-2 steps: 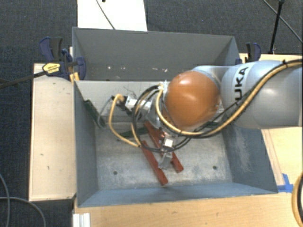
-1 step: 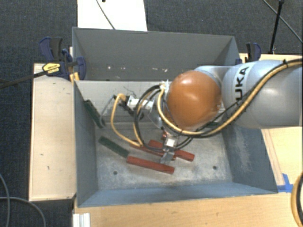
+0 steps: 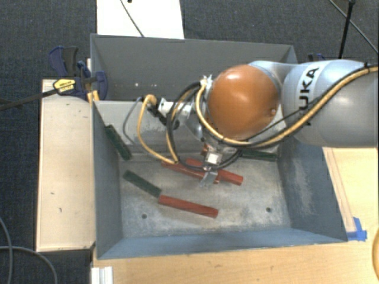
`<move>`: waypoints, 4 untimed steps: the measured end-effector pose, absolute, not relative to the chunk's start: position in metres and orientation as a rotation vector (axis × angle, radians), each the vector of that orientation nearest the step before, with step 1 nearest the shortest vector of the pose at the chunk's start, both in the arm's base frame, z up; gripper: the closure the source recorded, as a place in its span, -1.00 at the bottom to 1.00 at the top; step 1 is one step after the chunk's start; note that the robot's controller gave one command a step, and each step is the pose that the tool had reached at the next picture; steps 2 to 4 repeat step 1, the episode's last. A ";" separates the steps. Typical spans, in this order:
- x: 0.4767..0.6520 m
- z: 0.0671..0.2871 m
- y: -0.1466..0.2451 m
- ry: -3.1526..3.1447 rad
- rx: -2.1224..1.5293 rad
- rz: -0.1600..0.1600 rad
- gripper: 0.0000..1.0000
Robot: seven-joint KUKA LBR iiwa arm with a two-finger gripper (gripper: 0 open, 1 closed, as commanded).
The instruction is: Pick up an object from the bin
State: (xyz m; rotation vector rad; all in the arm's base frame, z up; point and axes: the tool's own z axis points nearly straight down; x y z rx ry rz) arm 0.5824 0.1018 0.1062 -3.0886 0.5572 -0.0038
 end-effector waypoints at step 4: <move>0.579 0.209 0.075 0.542 -3.093 -0.009 1.00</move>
Offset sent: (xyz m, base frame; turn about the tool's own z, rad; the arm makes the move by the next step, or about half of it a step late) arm -0.0053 -0.0263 0.0985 -0.0174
